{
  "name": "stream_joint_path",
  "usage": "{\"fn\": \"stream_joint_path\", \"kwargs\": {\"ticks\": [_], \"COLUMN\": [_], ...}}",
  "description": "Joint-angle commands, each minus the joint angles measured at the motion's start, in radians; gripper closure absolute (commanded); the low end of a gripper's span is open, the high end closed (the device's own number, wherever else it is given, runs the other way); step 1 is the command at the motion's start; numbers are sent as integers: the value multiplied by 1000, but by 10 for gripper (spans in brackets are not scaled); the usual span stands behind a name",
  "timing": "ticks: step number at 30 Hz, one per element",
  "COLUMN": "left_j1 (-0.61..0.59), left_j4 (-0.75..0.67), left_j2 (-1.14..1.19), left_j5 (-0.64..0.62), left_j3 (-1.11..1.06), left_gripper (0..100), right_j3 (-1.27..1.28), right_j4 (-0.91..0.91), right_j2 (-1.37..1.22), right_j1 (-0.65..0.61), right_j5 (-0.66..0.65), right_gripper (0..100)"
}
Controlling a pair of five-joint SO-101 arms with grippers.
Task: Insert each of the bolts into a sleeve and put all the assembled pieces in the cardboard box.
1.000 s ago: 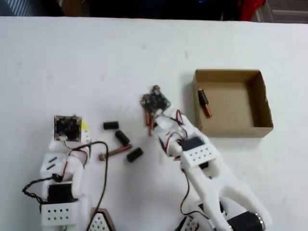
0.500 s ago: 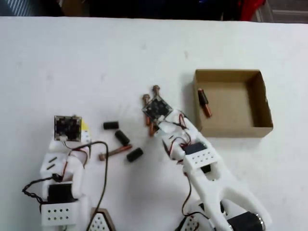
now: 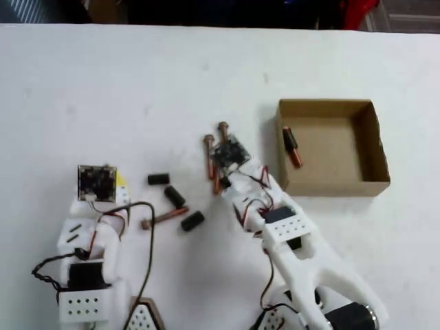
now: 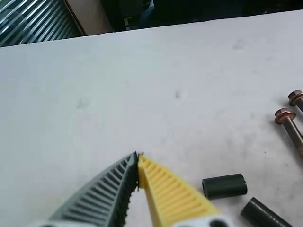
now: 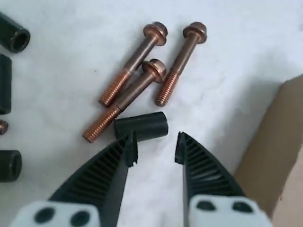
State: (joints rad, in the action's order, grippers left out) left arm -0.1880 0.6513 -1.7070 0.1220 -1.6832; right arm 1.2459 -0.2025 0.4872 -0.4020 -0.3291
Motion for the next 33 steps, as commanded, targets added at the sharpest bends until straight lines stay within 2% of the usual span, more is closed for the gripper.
{"fn": "stream_joint_path", "kwargs": {"ticks": [1, 7, 11, 17, 23, 27, 33], "left_j1": [-7, -7, -7, -7, -5, -5, -5], "left_j4": [-38, -38, -38, -40, -40, -40, -40], "left_j2": [-10, -10, -10, -10, -10, -10, -10], "left_j5": [8, 8, 8, 8, 8, 8, 8], "left_j3": [6, 6, 6, 6, 6, 6, 6], "left_gripper": [977, 977, 977, 977, 977, 977, 977], "right_j3": [5, 8, 2, 0, 0, -61, -201], "right_j4": [12, 12, 12, 19, 22, 58, -74], "right_j2": [21, 21, 21, 21, -2, -136, -252], "right_j1": [4, -50, -58, -51, -50, -41, -24], "right_j5": [141, 187, 364, 470, 476, 477, 480], "right_gripper": [873, 872, 872, 872, 872, 872, 875]}}
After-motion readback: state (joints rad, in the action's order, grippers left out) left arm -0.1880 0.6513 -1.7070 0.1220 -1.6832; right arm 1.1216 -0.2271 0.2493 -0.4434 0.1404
